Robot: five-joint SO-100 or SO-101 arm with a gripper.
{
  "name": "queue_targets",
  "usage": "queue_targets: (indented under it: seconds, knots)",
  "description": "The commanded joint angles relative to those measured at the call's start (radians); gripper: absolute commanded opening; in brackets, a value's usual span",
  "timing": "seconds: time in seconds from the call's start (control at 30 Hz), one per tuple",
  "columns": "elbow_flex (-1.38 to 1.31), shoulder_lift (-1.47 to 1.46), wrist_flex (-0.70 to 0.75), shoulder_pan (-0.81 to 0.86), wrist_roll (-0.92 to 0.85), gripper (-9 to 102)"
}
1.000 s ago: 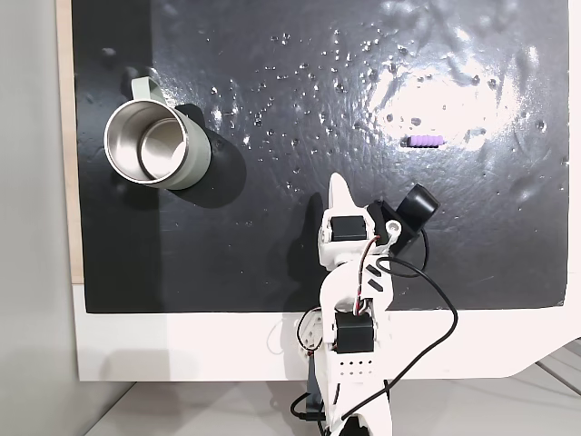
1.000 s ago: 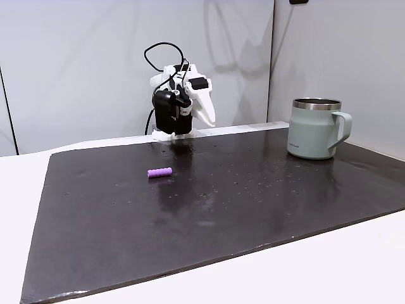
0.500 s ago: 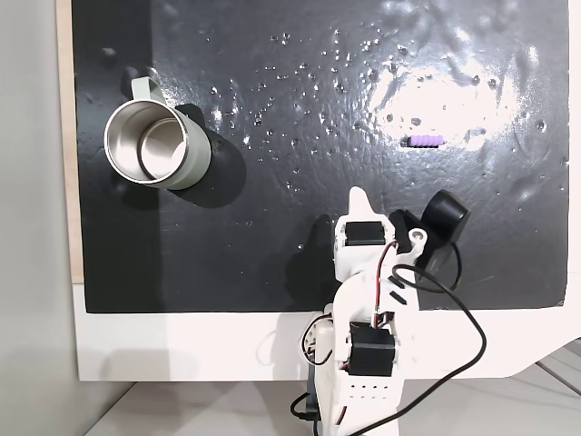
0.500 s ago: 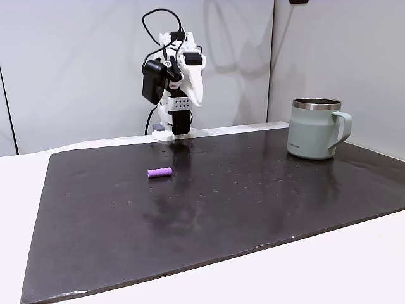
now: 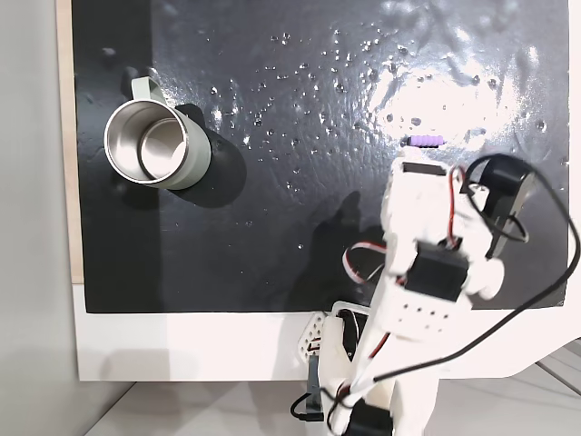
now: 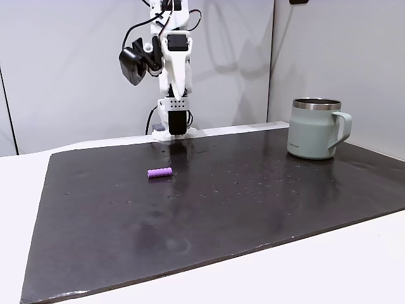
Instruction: Grasp a pengrip and put it in the cup.
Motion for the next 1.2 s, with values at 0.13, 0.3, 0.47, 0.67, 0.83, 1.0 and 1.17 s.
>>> queue_targets:
  seconds: [0.13,0.3,0.47,0.67,0.83,1.0,1.17]
  knots:
    - [-0.304,-0.288,0.127,0.080,-0.034,20]
    - [-0.495,-0.502,0.225,0.103,-0.044,21]
    - [-0.627,-0.658,0.264,0.127,-0.086,21]
    - [-0.765,-0.810,0.284,0.166,-0.132,21]
    - [-0.818,-0.907,0.284,0.183,-0.161,21]
    - [-0.908,-1.005,0.284,0.196,-0.172,21]
    - [-0.974,-1.091,0.285,0.199,-0.178,21]
